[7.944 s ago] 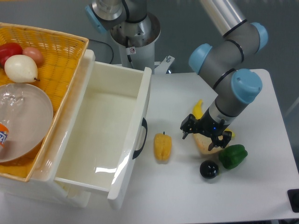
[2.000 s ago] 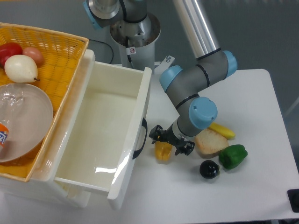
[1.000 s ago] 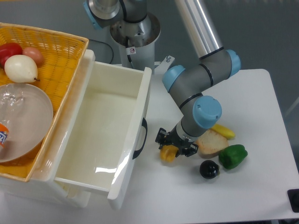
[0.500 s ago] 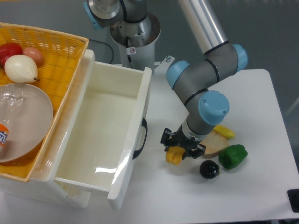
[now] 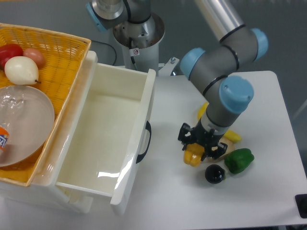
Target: Pick up the yellow pepper
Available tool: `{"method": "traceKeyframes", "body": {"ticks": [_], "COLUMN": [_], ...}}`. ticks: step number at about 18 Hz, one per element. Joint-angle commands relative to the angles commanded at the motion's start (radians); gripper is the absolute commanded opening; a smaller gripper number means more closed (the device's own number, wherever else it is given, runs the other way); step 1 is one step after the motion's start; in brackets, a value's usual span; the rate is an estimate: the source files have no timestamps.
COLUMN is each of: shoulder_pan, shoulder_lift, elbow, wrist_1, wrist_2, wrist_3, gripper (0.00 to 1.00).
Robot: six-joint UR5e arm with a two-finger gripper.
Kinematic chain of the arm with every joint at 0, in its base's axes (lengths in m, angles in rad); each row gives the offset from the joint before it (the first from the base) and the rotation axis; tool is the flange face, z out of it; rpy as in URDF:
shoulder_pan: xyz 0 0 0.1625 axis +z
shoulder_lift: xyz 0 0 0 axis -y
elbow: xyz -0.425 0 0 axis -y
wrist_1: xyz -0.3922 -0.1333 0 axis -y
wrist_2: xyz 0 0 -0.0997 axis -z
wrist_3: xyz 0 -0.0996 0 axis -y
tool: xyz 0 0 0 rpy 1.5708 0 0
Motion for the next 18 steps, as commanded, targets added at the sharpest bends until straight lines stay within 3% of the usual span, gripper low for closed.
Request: {"method": "traceKeyframes", "body": {"ticks": [4, 7, 9, 18], "shoulder_pan": [-0.017, -0.057, -0.08, -0.069], "shoulder_lift": [0.074, 0.103, 0.104, 0.126], "elbow": [-0.012, -0.012, -0.021, -0.035], "wrist_1": [-0.046, -0.133, -0.141, -0.133], "wrist_2": [0.035, 0.214, 0.331, 0.253], "wrist_3": [0.1, 0.241, 0.302, 0.269], "gripper": [0.06, 0.06, 0.06, 0.07]}}
